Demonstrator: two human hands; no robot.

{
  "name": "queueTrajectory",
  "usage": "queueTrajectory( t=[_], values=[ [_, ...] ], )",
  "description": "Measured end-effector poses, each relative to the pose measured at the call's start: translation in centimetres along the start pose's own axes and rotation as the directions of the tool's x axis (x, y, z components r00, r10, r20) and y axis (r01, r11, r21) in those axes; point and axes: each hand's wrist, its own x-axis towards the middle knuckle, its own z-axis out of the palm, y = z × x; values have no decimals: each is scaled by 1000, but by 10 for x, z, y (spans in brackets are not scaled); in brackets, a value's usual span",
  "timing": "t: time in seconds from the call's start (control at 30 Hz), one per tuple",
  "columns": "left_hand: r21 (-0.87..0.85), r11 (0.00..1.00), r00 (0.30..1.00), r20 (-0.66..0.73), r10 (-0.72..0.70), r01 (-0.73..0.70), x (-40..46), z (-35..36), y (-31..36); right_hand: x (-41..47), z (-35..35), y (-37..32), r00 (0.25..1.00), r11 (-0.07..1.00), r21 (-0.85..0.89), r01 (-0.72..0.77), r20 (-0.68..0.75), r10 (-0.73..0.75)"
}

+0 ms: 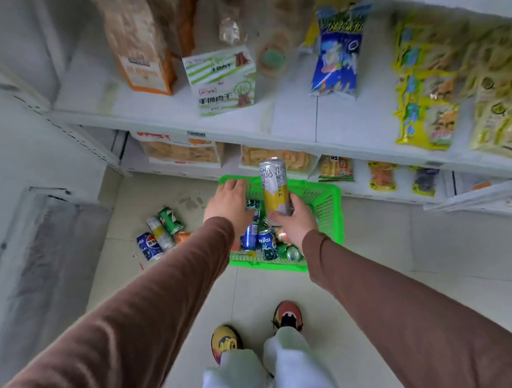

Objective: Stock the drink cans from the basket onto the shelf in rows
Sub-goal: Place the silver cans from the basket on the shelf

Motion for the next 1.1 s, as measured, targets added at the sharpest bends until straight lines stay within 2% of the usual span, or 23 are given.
queueTrajectory(
  t=[0.23, 0.47, 0.63, 0.87, 1.1],
  values=[
    [2, 991, 979, -155, 131, -132, -62, -177, 62, -115, -44, -171, 961, 965, 33, 259, -106, -255],
    [3, 975, 913, -350, 208, -221, -83, -288, 91, -154, -65, -295, 886, 893, 79, 442, -192, -422],
    [39, 968, 867, -437, 240, -248, -69, -336, 101, -141, -74, -362, 832, 846, 43, 532, -212, -512],
    [61, 984, 873, -454, 179, -170, -6, -381, 110, -79, -81, -433, 820, 842, -26, 540, -209, -532],
    [60, 995, 889, -448, 99, -80, 64, -408, 105, 3, -61, -476, 798, 822, -91, 562, -202, -568]
  ],
)
